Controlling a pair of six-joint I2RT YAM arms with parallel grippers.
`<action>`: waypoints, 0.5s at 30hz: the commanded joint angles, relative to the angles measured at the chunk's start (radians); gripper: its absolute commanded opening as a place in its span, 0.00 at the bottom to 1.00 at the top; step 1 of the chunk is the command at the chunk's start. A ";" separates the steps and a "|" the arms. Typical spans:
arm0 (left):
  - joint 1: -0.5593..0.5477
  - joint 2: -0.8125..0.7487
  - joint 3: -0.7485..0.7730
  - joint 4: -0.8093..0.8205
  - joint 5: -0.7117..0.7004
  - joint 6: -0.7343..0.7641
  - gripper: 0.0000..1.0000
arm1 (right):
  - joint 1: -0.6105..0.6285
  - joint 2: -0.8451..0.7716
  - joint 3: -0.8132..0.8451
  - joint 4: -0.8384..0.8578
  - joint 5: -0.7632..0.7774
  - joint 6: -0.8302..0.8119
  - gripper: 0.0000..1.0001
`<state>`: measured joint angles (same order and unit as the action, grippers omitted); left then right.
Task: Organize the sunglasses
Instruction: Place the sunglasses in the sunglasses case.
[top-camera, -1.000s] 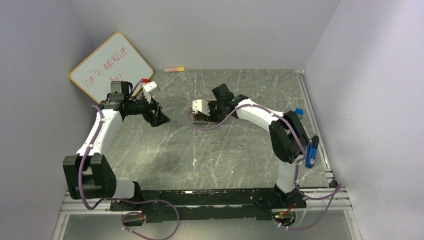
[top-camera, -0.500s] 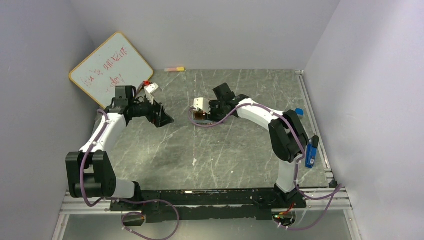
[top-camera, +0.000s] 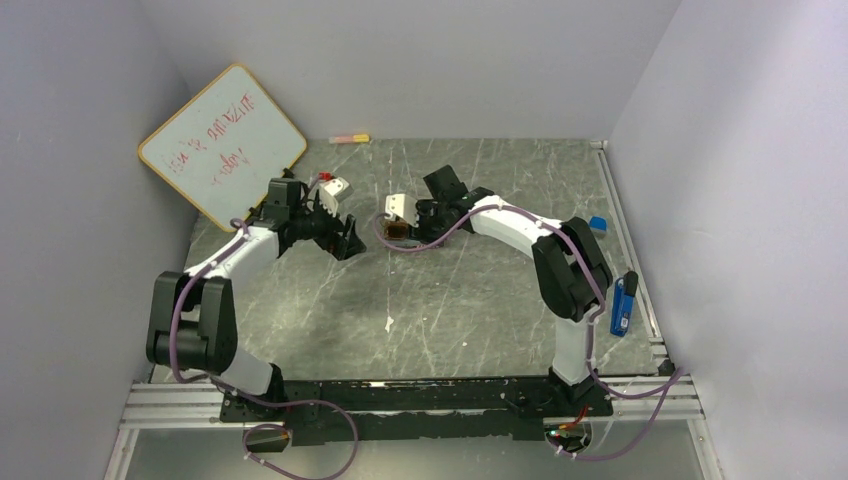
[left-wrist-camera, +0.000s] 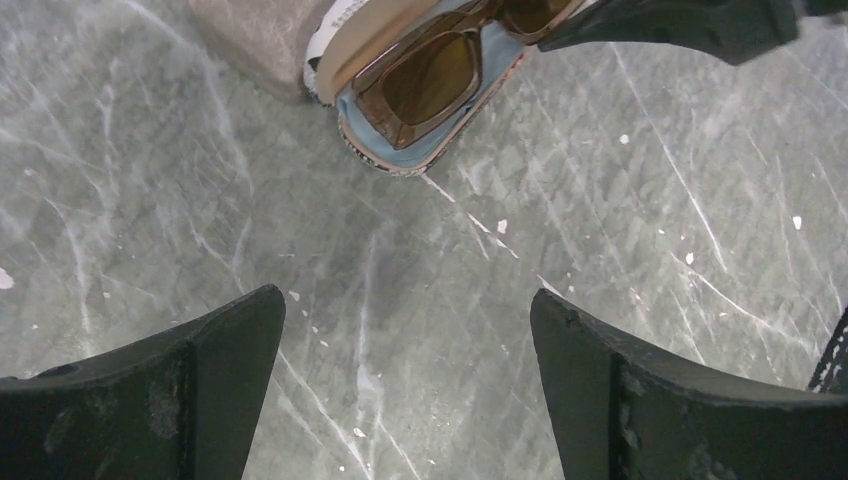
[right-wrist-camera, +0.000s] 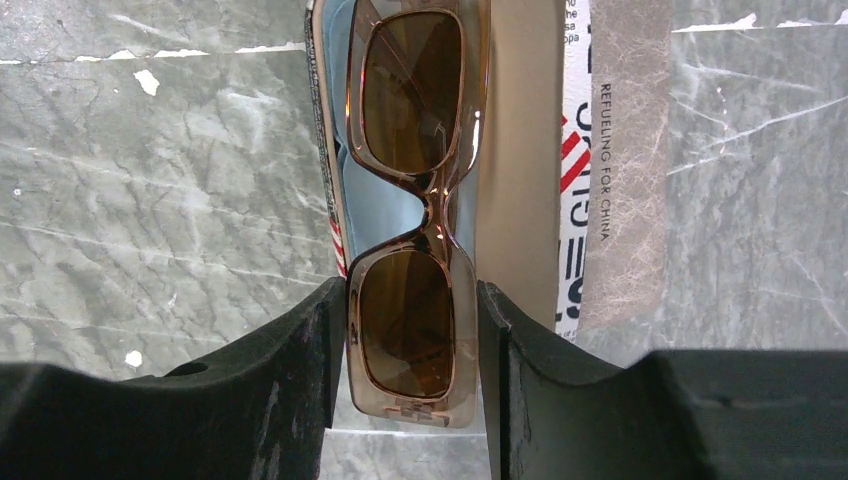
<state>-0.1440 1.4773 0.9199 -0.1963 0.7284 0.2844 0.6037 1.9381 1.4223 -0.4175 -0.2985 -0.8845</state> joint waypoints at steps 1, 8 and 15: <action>-0.015 0.043 0.002 0.101 -0.010 -0.054 0.97 | -0.002 0.006 0.031 0.011 -0.023 0.016 0.33; -0.035 0.064 -0.007 0.141 -0.025 -0.078 0.97 | -0.001 0.001 0.006 0.011 -0.027 0.002 0.33; -0.039 0.051 -0.015 0.149 -0.035 -0.083 0.97 | -0.001 0.014 -0.006 0.017 -0.035 0.003 0.35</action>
<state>-0.1795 1.5429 0.9161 -0.0849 0.7040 0.2188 0.6037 1.9472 1.4200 -0.4175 -0.3012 -0.8818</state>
